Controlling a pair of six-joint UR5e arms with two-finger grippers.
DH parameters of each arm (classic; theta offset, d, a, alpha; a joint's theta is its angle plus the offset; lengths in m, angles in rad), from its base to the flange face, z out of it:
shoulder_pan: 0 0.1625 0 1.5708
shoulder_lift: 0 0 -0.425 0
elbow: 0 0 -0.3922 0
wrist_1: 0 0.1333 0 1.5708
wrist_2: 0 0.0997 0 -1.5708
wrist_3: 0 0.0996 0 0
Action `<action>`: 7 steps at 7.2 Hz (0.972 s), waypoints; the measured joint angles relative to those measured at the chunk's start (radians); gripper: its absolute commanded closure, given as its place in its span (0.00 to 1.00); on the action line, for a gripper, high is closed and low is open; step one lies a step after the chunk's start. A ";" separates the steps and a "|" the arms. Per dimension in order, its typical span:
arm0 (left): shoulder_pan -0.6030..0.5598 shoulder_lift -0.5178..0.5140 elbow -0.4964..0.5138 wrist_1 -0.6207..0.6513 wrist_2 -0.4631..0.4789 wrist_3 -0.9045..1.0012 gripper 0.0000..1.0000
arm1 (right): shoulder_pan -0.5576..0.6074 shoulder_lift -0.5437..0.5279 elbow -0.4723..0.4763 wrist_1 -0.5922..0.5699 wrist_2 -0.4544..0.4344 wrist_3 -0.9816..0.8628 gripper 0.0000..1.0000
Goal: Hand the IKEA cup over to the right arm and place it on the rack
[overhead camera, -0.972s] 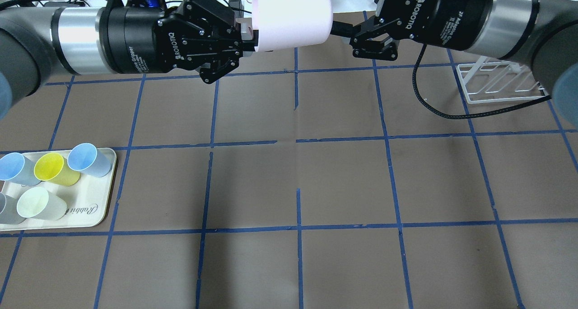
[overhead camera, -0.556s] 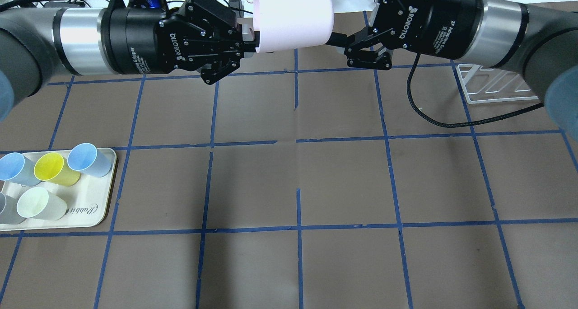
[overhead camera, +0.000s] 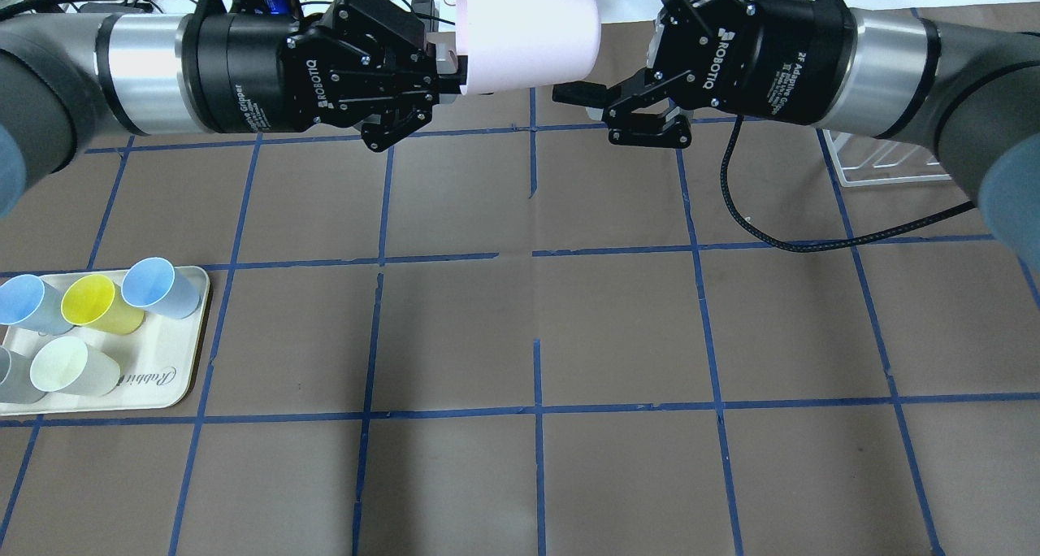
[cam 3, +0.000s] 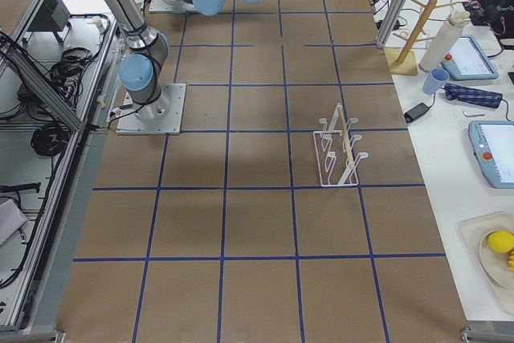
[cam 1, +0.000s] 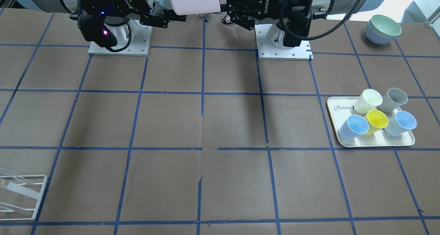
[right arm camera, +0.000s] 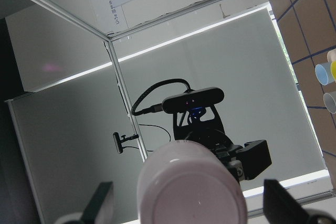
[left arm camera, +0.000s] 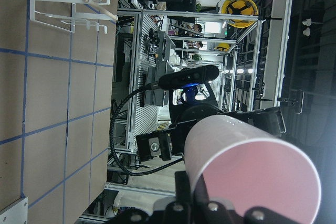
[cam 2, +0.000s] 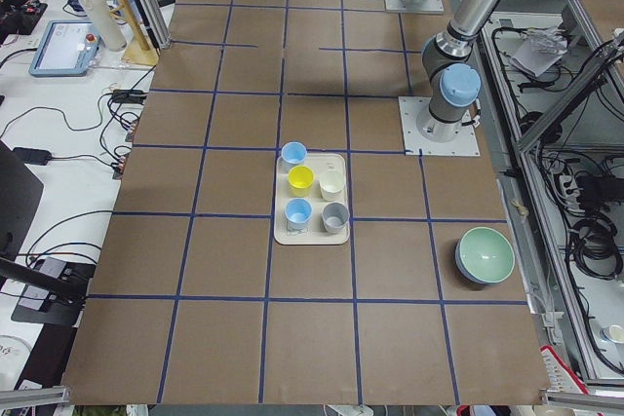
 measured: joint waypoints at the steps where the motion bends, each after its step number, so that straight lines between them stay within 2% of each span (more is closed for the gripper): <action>1: 0.000 0.000 0.000 0.000 0.000 0.000 1.00 | 0.001 -0.007 0.000 0.007 -0.002 0.001 0.17; 2: 0.000 0.000 0.000 0.000 0.000 0.000 1.00 | 0.001 -0.010 0.000 0.015 -0.003 0.001 0.28; 4: 0.000 0.000 0.001 0.001 0.001 -0.011 1.00 | 0.002 -0.012 0.000 0.023 -0.004 0.001 0.66; 5: 0.000 0.000 0.001 0.001 0.001 -0.015 0.27 | 0.002 -0.013 0.000 0.025 -0.005 0.001 0.81; 6: 0.000 0.000 0.001 0.001 0.002 -0.020 0.00 | 0.001 -0.014 0.000 0.026 -0.004 0.001 0.88; 7: 0.000 0.000 0.000 0.003 0.003 -0.041 0.00 | -0.001 -0.015 -0.001 0.026 -0.003 0.001 0.93</action>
